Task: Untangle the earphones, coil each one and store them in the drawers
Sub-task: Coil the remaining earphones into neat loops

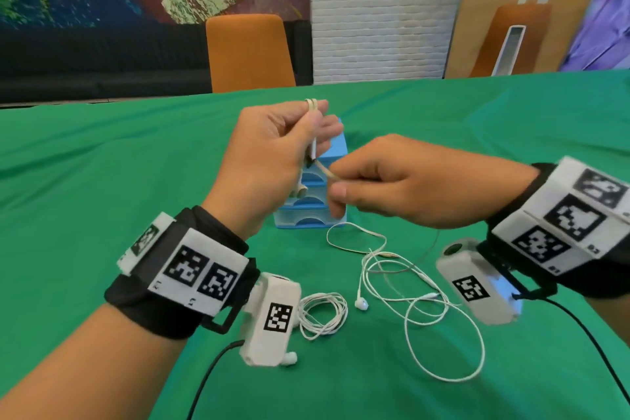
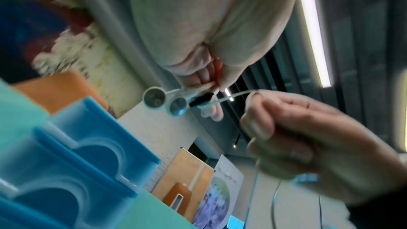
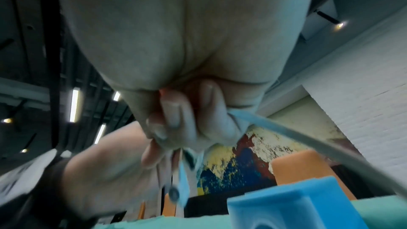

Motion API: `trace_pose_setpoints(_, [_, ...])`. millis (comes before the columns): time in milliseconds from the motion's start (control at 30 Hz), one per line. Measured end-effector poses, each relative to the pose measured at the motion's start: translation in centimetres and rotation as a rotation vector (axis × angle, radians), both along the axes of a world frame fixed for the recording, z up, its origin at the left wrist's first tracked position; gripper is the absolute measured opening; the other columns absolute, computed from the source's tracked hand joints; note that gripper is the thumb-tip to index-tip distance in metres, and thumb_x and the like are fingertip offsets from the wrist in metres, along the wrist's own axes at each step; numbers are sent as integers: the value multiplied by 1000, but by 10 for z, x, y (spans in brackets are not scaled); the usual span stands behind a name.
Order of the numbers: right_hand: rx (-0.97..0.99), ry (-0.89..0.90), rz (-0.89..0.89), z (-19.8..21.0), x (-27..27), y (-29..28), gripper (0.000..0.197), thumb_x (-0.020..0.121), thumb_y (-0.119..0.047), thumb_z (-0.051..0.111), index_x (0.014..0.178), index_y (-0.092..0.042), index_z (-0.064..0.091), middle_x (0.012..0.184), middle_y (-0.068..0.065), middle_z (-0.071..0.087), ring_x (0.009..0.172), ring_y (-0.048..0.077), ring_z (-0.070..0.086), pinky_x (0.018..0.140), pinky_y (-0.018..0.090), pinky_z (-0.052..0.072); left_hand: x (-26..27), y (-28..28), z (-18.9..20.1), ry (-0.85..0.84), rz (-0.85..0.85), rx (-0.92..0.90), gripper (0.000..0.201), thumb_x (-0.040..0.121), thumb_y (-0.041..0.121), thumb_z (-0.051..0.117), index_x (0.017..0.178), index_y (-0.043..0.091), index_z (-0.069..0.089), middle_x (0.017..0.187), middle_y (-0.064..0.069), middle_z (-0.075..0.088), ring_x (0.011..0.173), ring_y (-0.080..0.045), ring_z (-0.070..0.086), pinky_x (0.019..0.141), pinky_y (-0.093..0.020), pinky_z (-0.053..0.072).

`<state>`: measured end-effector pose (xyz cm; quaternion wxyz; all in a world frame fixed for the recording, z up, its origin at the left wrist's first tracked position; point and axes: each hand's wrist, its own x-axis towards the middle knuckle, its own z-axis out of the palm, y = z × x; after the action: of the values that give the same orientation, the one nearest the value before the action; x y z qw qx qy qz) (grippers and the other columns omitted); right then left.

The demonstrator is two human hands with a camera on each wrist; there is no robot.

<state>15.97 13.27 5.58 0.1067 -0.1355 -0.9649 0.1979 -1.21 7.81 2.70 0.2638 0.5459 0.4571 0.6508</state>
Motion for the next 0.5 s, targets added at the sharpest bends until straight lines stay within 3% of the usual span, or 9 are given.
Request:
trace_pose_setpoints(67, [30, 82, -9, 14, 5, 5, 26, 102, -22, 55, 79, -17, 68, 52, -13, 43, 48, 5, 38, 50, 12, 31, 1, -2, -3, 261, -12, -6, 21, 103, 2, 50, 99, 0, 71, 88, -2, 74, 80, 1, 71, 74, -16, 51])
trace_pose_setpoints(167, [141, 91, -89, 28, 14, 21, 33, 98, -41, 56, 75, -19, 66, 52, -12, 44, 49, 7, 35, 49, 16, 29, 6, -7, -5, 378, -122, -54, 28, 106, 7, 47, 91, -1, 70, 78, -10, 73, 60, -12, 63, 62, -18, 46])
trace_pose_setpoints(267, [158, 104, -182, 28, 23, 38, 29, 97, -36, 59, 77, -16, 67, 55, -13, 54, 50, 9, 41, 49, 21, 36, 10, -10, -2, 349, -189, -93, 28, 106, 10, 46, 95, -3, 69, 70, -8, 67, 52, -14, 52, 56, -20, 42])
trace_pose_setpoints(367, [54, 218, -261, 21, 30, 51, 31, 100, -29, 55, 76, -10, 62, 48, -10, 42, 46, 9, 34, 45, 26, 33, 10, -12, 3, 239, -241, -147, 29, 105, 11, 46, 103, -5, 70, 64, -7, 58, 49, -12, 42, 51, -15, 36])
trace_pose_setpoints(500, [-90, 285, -320, 2, 28, 57, 33, 104, -26, 49, 76, -10, 58, 46, -12, 39, 45, 9, 31, 47, 29, 31, 10, -12, 11, 32, -312, -131, 33, 104, 15, 43, 104, -3, 70, 63, -5, 55, 49, -12, 39, 50, -18, 33])
